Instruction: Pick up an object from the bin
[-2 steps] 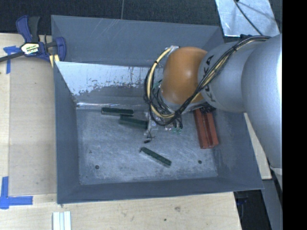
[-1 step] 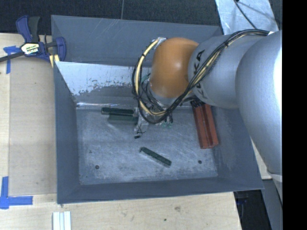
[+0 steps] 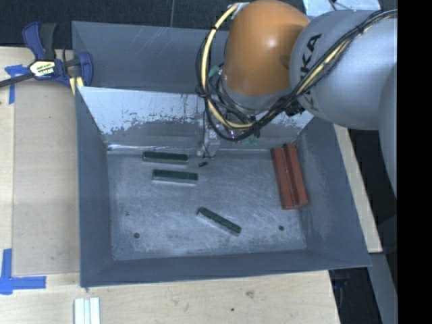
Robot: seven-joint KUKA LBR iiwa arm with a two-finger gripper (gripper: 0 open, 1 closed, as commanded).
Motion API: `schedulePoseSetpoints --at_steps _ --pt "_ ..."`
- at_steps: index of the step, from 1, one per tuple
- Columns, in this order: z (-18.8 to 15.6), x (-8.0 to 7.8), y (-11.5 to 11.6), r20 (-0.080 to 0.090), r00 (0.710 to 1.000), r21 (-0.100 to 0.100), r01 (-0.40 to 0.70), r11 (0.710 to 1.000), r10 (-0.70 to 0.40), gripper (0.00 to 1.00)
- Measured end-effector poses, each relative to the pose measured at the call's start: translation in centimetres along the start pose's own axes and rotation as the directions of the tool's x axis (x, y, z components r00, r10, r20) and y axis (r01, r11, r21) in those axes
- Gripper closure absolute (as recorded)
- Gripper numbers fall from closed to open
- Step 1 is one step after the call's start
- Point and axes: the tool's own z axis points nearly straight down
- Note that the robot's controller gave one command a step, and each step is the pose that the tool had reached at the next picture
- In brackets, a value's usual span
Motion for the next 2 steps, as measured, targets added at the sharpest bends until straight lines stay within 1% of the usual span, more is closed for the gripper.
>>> schedulePoseSetpoints --at_steps 1,2 --pt "0.6 0.2 0.0 -0.010 1.000 0.001 0.000 1.000 0.000 0.00" --pt "13.6 0.3 3.0 -0.011 0.992 0.002 -0.123 0.992 0.123 0.00"
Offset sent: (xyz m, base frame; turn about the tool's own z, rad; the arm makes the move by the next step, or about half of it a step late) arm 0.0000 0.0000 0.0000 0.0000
